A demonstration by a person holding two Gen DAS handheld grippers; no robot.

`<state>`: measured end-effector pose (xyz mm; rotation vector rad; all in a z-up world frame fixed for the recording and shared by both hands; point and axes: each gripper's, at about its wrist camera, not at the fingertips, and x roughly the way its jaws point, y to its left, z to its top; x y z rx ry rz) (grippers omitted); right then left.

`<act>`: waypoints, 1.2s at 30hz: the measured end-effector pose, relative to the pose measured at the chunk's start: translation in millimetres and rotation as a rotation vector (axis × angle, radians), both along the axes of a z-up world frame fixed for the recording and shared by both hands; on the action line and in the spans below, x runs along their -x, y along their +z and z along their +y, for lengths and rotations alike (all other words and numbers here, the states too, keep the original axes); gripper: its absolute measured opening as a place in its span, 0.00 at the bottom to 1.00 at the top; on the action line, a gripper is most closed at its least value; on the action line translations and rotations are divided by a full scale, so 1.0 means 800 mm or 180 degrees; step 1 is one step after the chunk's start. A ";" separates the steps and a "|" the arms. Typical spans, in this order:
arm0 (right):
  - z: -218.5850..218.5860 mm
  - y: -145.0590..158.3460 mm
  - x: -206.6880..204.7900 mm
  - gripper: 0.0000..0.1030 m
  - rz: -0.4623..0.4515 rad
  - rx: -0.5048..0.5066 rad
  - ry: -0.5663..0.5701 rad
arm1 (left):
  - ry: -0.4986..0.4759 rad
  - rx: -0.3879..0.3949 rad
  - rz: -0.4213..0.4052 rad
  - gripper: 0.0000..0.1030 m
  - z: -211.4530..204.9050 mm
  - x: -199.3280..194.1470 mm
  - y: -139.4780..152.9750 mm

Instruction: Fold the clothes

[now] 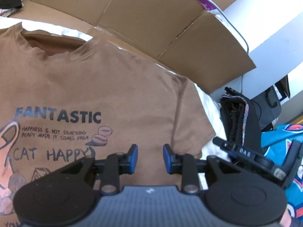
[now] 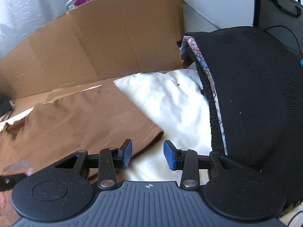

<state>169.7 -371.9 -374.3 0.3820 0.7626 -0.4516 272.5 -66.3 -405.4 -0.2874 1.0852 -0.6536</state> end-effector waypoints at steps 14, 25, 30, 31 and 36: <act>-0.031 -0.016 -0.018 0.32 -0.0114 -0.0026 -0.0523 | -0.0074 -0.0042 -0.0022 0.29 -0.007 0.004 0.002; -0.027 -0.036 -0.024 0.31 -0.0018 -0.0112 -0.0429 | -0.0087 -0.0067 -0.0002 0.29 -0.016 0.003 -0.003; -0.032 -0.042 -0.028 0.30 -0.0068 -0.0219 -0.0394 | -0.0084 -0.0083 0.0000 0.29 -0.019 0.003 -0.005; -0.030 -0.043 -0.029 0.30 -0.0076 -0.0213 -0.0367 | -0.0085 -0.0084 -0.0001 0.29 -0.020 0.002 -0.005; -0.025 -0.045 -0.032 0.25 -0.0083 -0.0186 -0.0292 | -0.0123 -0.0090 -0.0035 0.29 -0.027 0.001 -0.003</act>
